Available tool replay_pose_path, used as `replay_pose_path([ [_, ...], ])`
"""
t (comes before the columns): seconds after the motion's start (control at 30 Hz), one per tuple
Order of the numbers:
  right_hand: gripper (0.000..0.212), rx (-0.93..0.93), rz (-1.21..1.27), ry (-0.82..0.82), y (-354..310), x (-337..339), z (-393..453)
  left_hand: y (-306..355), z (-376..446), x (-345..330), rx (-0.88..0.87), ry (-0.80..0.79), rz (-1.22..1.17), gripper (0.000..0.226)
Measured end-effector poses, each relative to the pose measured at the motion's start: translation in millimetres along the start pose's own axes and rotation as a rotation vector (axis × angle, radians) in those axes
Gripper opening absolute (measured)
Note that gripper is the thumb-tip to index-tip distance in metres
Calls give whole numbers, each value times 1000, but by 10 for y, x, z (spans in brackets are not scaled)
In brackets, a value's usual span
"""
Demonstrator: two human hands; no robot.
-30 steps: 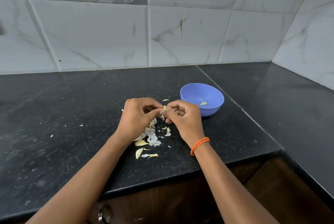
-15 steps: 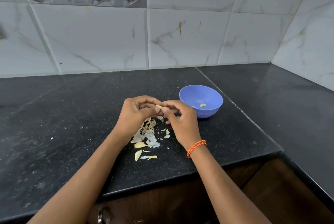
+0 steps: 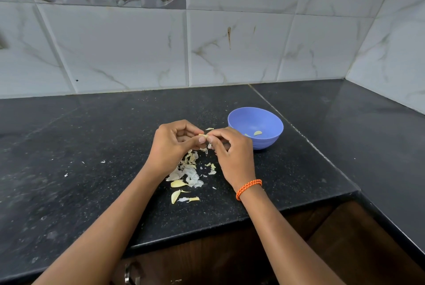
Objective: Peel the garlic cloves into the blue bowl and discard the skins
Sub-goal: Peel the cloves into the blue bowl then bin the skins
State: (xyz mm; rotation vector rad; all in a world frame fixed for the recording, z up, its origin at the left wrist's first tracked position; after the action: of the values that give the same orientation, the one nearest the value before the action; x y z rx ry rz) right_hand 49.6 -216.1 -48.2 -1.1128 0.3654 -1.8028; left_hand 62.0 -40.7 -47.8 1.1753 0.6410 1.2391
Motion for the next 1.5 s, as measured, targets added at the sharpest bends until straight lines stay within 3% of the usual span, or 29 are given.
replay_pose_path([
  [0.37,5,1,-36,68,11,70,-22,65,-35,-105,-56,81,158,9],
  [0.57,11,-124,499,-23,111,10,-14,67,-12,-63,-43,81,94,15],
  [0.67,11,-150,595,-62,98,-16,-24,54,-11,-62,-36,77,66,16],
  [1.17,5,-140,413,26,133,35,-29,40,-20,-88,-18,50,33,20],
  [1.3,1,-109,478,-3,101,-9,-14,45,-24,-65,-11,60,115,19],
  [1.5,14,-121,498,-34,87,-29,-11,66,-24,-41,-43,61,283,14],
])
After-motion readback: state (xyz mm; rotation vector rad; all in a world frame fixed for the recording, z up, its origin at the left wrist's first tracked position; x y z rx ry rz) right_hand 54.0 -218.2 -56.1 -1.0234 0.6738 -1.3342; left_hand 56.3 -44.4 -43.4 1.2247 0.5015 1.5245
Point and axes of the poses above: each hand's wrist, its own z-axis towards the middle knuckle, its own x-axis out of the back of the hand, y = z × x, the point moved 7 cm from there along z, towards the middle knuckle, and after that the axes turned 14 degrees about -y, right-handed, at the moved point
